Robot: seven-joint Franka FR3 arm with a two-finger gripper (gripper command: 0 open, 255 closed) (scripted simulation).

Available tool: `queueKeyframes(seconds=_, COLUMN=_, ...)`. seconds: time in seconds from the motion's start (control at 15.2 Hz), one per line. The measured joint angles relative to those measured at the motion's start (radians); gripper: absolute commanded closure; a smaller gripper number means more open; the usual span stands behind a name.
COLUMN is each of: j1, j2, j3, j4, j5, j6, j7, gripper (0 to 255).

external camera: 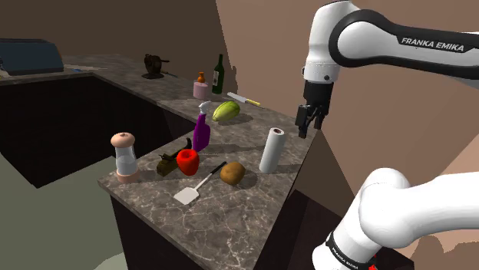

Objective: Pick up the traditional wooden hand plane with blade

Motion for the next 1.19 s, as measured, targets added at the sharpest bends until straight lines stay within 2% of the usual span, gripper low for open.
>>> queueKeyframes(seconds=0.13, j1=0.001, j2=0.014, j3=0.003, j4=0.002, j5=0.003, j6=0.013, j7=0.006, gripper=0)
queueKeyframes(seconds=0.53, j1=0.015, j2=0.182, j3=0.043, j4=0.021, j5=0.038, j6=0.179, j7=0.086, gripper=0)
queueKeyframes(seconds=1.19, j1=0.029, j2=0.536, j3=0.098, j4=0.179, j5=0.058, j6=0.409, j7=0.211, gripper=0)
